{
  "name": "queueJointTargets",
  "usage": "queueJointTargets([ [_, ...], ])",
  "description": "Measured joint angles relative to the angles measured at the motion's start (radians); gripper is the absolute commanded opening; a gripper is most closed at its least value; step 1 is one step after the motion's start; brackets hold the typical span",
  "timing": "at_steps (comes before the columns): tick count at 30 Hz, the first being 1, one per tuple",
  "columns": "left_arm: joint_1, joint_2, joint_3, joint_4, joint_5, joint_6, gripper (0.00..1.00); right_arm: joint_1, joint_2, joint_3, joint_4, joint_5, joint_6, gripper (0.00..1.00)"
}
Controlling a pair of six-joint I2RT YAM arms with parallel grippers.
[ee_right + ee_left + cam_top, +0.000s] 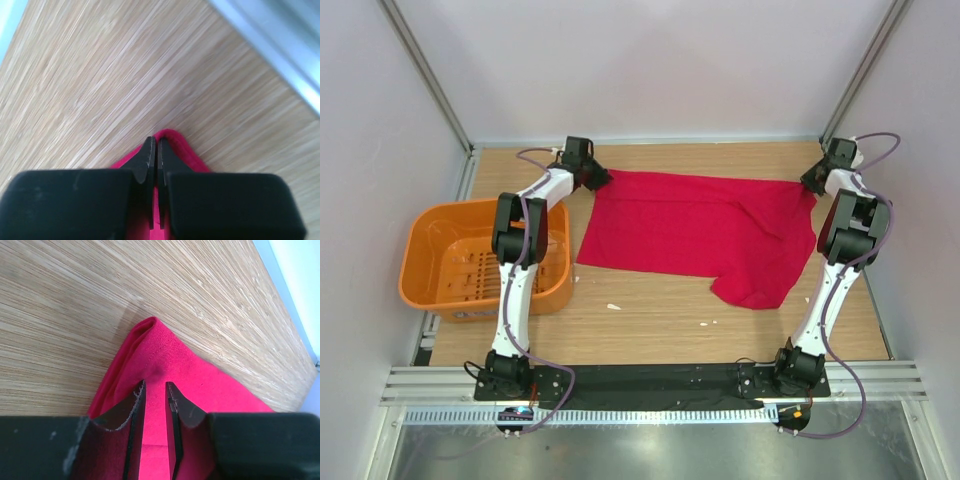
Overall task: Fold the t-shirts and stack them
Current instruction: Fold the tshirt
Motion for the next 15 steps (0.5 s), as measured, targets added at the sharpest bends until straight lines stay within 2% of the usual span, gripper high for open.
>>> queueJointTargets([
  [6, 0.001, 0.000, 0.000, -0.001, -0.008, -0.013, 0.24, 0.015, 0.024, 0.056, -0.018, 0.108, 0.018, 0.03],
  [8, 0.001, 0.000, 0.000, -0.002, -0.008, -0.015, 0.25, 0.026, 0.063, 0.122, -0.034, 0.113, 0.026, 0.16],
  [9, 0.001, 0.000, 0.001, -0.002, -0.009, -0.015, 0.26, 0.033, 0.082, 0.153, -0.036, 0.112, 0.027, 0.18],
  [12, 0.001, 0.005, 0.029, -0.023, -0.012, 0.005, 0.36, 0.053, 0.127, 0.240, -0.069, 0.111, 0.028, 0.34],
  [13, 0.001, 0.007, 0.040, -0.032, -0.015, 0.015, 0.43, 0.059, 0.135, 0.266, -0.089, 0.112, 0.029, 0.46],
  [15, 0.002, 0.007, 0.069, -0.066, -0.027, 0.047, 0.48, 0.070, 0.143, 0.326, -0.147, 0.117, 0.023, 0.56],
])
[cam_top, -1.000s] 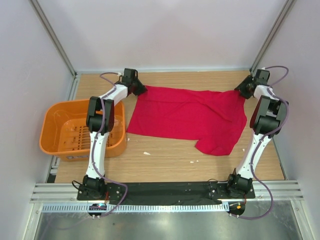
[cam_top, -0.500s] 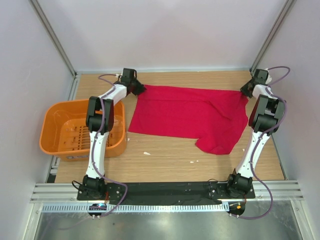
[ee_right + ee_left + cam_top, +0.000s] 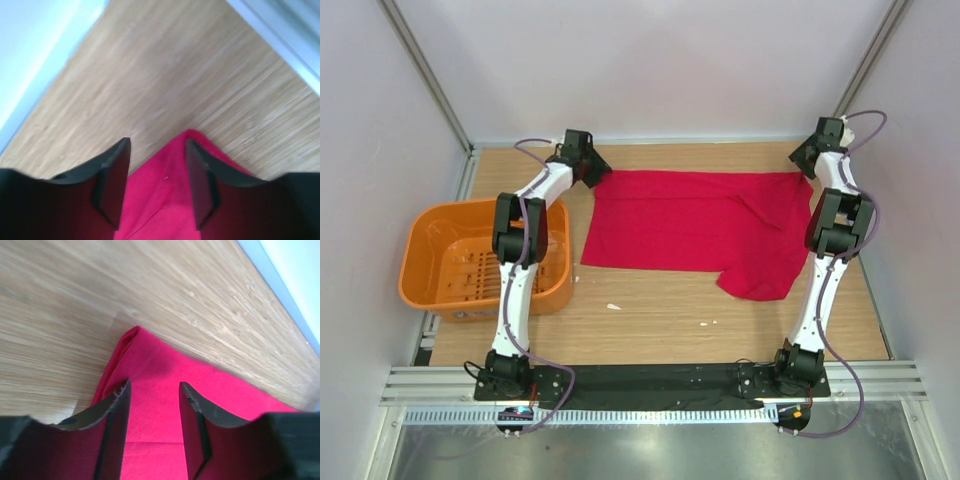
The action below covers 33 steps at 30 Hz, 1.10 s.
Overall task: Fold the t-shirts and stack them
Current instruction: Fold the tshirt
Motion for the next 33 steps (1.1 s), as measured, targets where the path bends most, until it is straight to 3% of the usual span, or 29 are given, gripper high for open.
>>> queueJointTargets([
  [1, 0.000, 0.000, 0.021, -0.022, -0.008, 0.022, 0.50, 0.005, 0.000, 0.037, -0.043, 0.006, -0.006, 0.67],
  [4, -0.011, -0.004, 0.088, -0.084, -0.031, 0.096, 0.50, 0.011, -0.005, 0.132, -0.123, 0.031, -0.032, 0.78],
  [9, -0.075, -0.132, 0.032, -0.172, -0.103, 0.228, 0.47, 0.007, -0.093, 0.133, -0.301, 0.152, -0.071, 0.82],
  [13, -0.214, -0.369, -0.208, -0.198, -0.160, 0.294, 0.39, 0.005, -0.299, -0.105, -0.425, 0.203, -0.060, 0.79],
  [18, -0.385, -0.674, -0.517, -0.225, -0.151, 0.317, 0.35, 0.012, -0.716, -0.593, -0.460, 0.142, -0.024, 0.69],
  [21, -0.396, -0.813, -0.689, -0.242, -0.159, 0.317, 0.35, 0.047, -0.944, -0.833, -0.476, 0.072, 0.011, 0.61],
  [22, -0.389, -0.851, -0.746, -0.255, -0.172, 0.315, 0.32, 0.080, -1.025, -0.919, -0.468, 0.046, 0.032, 0.50],
  [25, -0.372, -0.883, -0.822, -0.317, -0.224, 0.295, 0.24, 0.187, -1.165, -1.091, -0.467, -0.024, 0.090, 0.38],
  [29, -0.365, -0.836, -0.824, -0.373, -0.278, 0.290, 0.23, 0.333, -1.276, -1.263, -0.467, -0.092, 0.182, 0.41],
  [30, -0.365, -0.814, -0.814, -0.376, -0.286, 0.290, 0.23, 0.352, -1.299, -1.293, -0.468, -0.097, 0.201, 0.48],
  [33, -0.365, -0.747, -0.772, -0.384, -0.301, 0.292, 0.24, 0.371, -1.377, -1.371, -0.472, -0.086, 0.267, 0.55],
])
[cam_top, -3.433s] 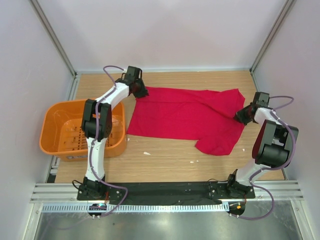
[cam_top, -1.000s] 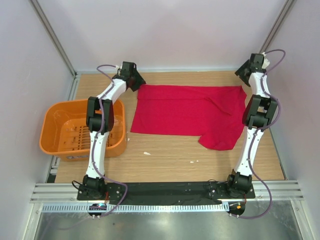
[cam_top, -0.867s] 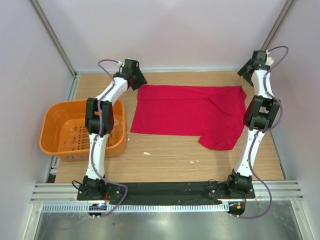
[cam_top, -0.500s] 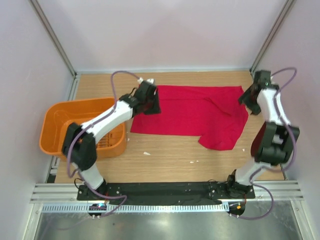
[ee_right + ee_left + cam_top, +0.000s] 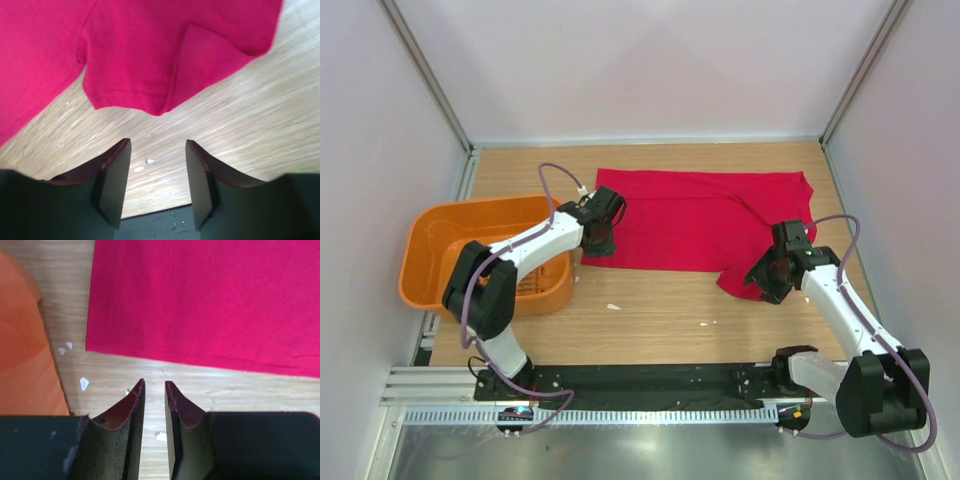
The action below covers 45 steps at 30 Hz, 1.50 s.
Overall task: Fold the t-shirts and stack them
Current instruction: Fold the tshirt
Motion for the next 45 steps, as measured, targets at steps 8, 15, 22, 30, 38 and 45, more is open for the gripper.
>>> queueJointTargets([
  [8, -0.006, 0.032, 0.027, -0.002, -0.012, -0.002, 0.24, -0.007, 0.025, -0.037, 0.030, 0.085, 0.025, 0.56],
  [15, -0.013, -0.007, 0.008, -0.010, -0.029, -0.016, 0.25, -0.099, 0.089, -0.063, 0.122, 0.096, -0.004, 0.52],
  [22, -0.024, -0.020, 0.008, -0.013, -0.029, -0.024, 0.26, -0.299, 0.237, -0.073, 0.210, 0.059, -0.062, 0.50],
  [30, -0.026, -0.016, 0.017, -0.025, -0.019, -0.047, 0.26, -0.434, 0.295, -0.022, 0.202, 0.140, -0.182, 0.51],
  [38, -0.026, 0.008, 0.016, -0.037, -0.042, -0.055, 0.29, -0.417, 0.267, 0.106, 0.123, 0.153, -0.256, 0.59],
  [45, -0.025, 0.089, 0.016, -0.044, -0.097, -0.049, 0.29, -0.324, 0.134, 0.109, 0.055, 0.045, -0.218, 0.61],
])
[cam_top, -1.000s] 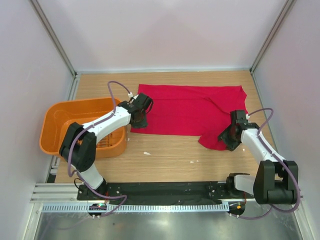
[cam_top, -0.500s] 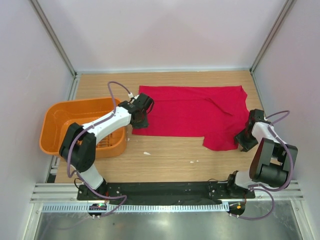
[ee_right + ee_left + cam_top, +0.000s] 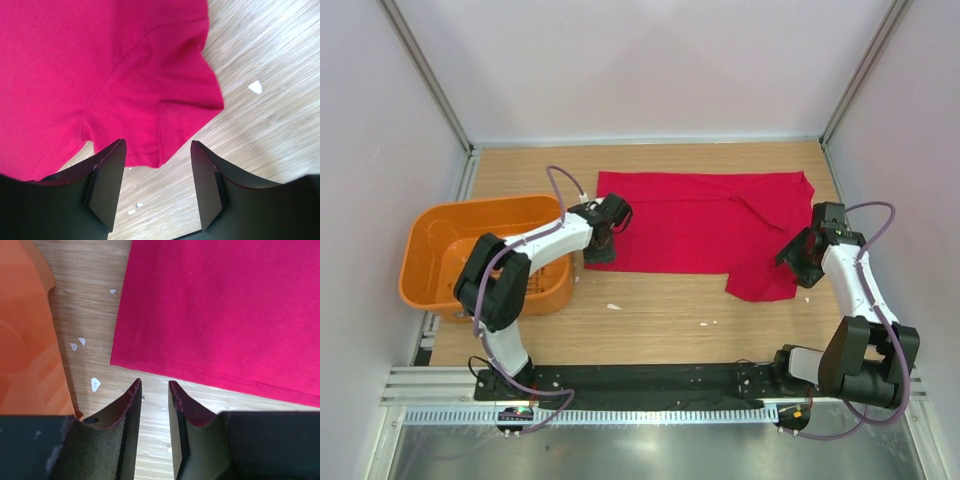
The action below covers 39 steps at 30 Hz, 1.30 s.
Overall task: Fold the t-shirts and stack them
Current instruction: Fold the tshirt
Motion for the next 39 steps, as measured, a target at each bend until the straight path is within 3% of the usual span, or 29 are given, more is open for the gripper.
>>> queueJointTargets([
  [11, 0.003, 0.080, -0.005, 0.017, -0.011, 0.011, 0.39, 0.102, -0.029, -0.002, -0.023, -0.084, 0.065, 0.61],
  [27, 0.026, 0.071, -0.001, 0.032, 0.024, 0.029, 0.38, 0.103, -0.038, -0.014, -0.032, -0.093, 0.088, 0.61],
  [32, 0.026, 0.042, 0.001, 0.019, 0.027, 0.026, 0.45, 0.104, -0.038, -0.023, -0.030, -0.093, 0.089, 0.61],
  [39, 0.034, 0.089, 0.038, 0.013, 0.042, 0.029, 0.45, 0.104, -0.038, -0.032, -0.028, -0.093, 0.097, 0.62],
])
